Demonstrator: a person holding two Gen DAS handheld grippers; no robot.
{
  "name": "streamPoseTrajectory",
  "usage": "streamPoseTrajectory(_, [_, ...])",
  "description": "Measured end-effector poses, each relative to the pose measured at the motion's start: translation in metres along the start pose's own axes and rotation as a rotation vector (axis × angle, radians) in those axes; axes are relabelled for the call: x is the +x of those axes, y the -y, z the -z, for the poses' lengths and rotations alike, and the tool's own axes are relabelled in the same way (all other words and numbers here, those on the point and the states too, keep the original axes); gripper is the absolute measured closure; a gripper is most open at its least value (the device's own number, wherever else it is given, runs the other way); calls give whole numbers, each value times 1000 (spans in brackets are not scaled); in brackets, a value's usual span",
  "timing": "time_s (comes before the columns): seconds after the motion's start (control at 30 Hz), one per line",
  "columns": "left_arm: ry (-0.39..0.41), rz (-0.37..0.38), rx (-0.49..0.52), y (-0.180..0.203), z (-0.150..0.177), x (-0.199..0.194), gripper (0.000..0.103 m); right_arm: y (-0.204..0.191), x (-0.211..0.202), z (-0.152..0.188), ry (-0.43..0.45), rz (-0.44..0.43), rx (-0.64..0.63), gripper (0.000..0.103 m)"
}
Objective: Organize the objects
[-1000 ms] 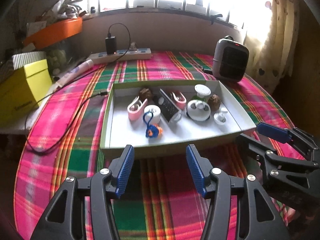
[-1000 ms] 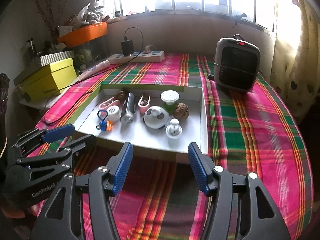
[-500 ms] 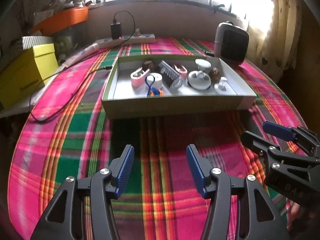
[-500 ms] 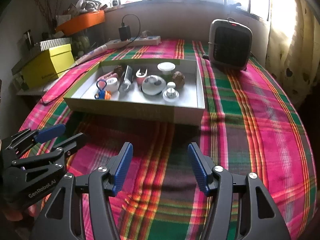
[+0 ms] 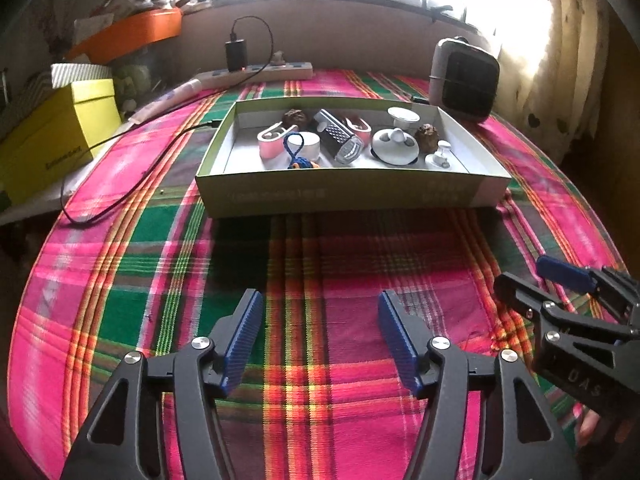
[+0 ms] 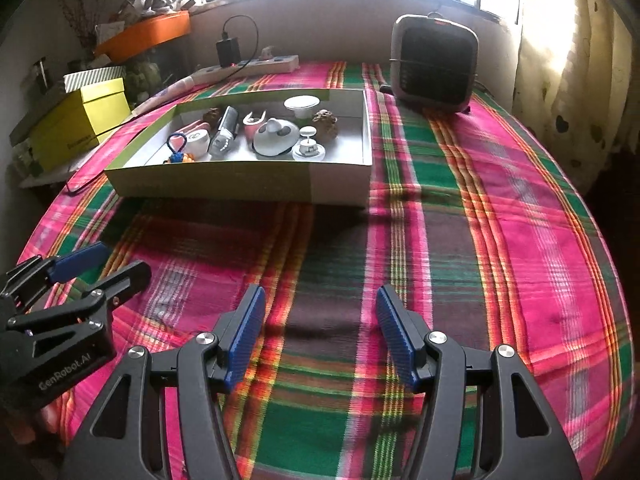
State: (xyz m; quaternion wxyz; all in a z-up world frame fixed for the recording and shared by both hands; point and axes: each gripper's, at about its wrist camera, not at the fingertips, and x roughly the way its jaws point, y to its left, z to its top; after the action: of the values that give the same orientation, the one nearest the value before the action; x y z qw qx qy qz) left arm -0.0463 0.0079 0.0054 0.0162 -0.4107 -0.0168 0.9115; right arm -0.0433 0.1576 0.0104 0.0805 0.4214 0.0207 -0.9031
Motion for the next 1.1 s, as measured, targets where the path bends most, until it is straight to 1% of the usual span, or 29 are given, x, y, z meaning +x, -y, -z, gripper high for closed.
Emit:
streamPoseTrajectory(0.2, [-7, -35, 16, 6, 0, 2, 41, 0, 0, 0, -5, 12, -9, 44])
streamPoseTrajectory(0.47, [-7, -31, 9, 5, -1, 2, 40, -1, 2, 0, -11, 26, -15, 39])
streamPoseTrajectory(0.6, [-7, -30, 9, 5, -1, 2, 39, 1, 3, -1, -13, 34, -5, 35])
streamPoseTrajectory(1.1, [-7, -32, 9, 5, -1, 2, 39, 0, 3, -1, -13, 40, -6, 34])
